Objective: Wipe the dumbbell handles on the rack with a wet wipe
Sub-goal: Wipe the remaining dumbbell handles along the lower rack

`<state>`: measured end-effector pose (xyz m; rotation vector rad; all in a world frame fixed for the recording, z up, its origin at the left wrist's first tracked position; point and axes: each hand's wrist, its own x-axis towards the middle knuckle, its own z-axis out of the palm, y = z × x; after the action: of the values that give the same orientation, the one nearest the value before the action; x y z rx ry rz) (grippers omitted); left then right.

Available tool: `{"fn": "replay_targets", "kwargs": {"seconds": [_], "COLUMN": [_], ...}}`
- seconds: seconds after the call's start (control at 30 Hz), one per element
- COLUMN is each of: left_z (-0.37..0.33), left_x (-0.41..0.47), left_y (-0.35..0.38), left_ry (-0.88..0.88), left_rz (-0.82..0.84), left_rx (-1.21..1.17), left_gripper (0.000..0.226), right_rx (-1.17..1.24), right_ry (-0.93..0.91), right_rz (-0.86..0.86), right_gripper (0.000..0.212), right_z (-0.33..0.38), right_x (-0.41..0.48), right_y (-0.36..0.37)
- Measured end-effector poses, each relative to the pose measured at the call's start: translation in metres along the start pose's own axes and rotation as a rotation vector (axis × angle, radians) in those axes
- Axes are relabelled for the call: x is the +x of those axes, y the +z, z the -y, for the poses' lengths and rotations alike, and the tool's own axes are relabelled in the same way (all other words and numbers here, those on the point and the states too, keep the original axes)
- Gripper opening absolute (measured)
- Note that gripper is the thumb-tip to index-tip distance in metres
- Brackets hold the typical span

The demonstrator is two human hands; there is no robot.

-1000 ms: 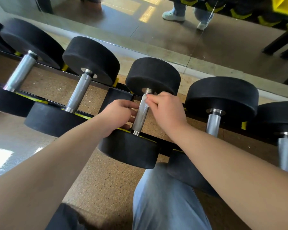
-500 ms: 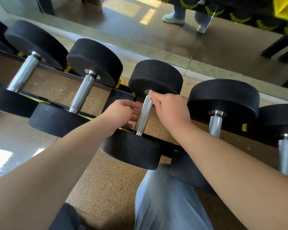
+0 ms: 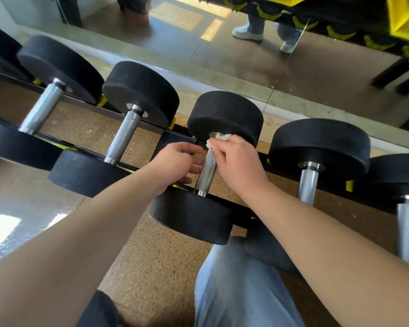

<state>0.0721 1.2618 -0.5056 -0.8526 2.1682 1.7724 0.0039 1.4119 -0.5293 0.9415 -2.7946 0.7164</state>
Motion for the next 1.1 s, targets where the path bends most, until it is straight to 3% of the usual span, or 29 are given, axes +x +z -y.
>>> {"fn": "replay_targets", "kwargs": {"seconds": [0.13,0.27,0.3,0.37,0.47,0.53,0.6,0.7,0.77,0.87,0.97,1.03,1.1], "left_z": [0.0,-0.001,-0.002,-0.003,-0.002,-0.001,0.0,0.002,0.001,-0.001,-0.004,-0.005,-0.006], "left_x": [0.004,0.004,0.004,0.004,0.006,0.006,0.006,0.005,0.004,0.002,0.003,0.003,0.003], "left_y": [0.0,0.001,0.002,0.002,0.0,-0.003,-0.006,-0.009,-0.009,-0.011,-0.012,-0.012,-0.012], "left_ry": [-0.009,0.009,0.015,0.019,0.01,0.017,0.02,0.025,0.021,0.016,0.005,0.009,0.014], "left_rz": [-0.021,0.009,0.01,0.007,0.006,-0.006,-0.004,0.006,0.004,0.039,0.042,0.043,0.053], "left_rx": [0.0,0.016,0.015,0.009,0.017,0.022,0.011,0.021,0.023,0.033,0.026,0.03,0.034], "left_gripper": [0.037,0.04,0.041,0.04,0.042,0.043,0.042,0.044,0.047,0.045,0.045,0.046,0.046], "right_rx": [0.15,0.203,0.178,0.137,0.004,-0.002,0.064,0.136,0.14,-0.054,-0.176,-0.194,-0.12], "right_ry": [0.107,-0.064,-0.096,-0.124,-0.043,-0.004,-0.05,-0.085,-0.085,-0.143,-0.073,-0.073,-0.114], "right_rz": [-0.026,0.351,0.376,0.292,0.012,-0.035,0.122,0.493,0.606,0.365,0.105,0.114,0.241], "right_gripper": [0.029,0.02,0.02,0.021,0.024,0.025,0.023,0.019,0.018,0.023,0.027,0.03,0.032], "right_z": [-0.005,-0.006,-0.006,-0.007,-0.006,-0.005,-0.001,0.006,0.008,0.008,0.005,0.004,0.007], "right_x": [0.003,-0.007,-0.009,-0.005,0.008,0.011,0.004,-0.012,-0.016,-0.007,0.009,0.01,0.002], "right_y": [-0.008,-0.006,-0.004,-0.003,-0.005,-0.004,-0.006,-0.011,-0.012,-0.011,-0.017,-0.017,-0.015]}}
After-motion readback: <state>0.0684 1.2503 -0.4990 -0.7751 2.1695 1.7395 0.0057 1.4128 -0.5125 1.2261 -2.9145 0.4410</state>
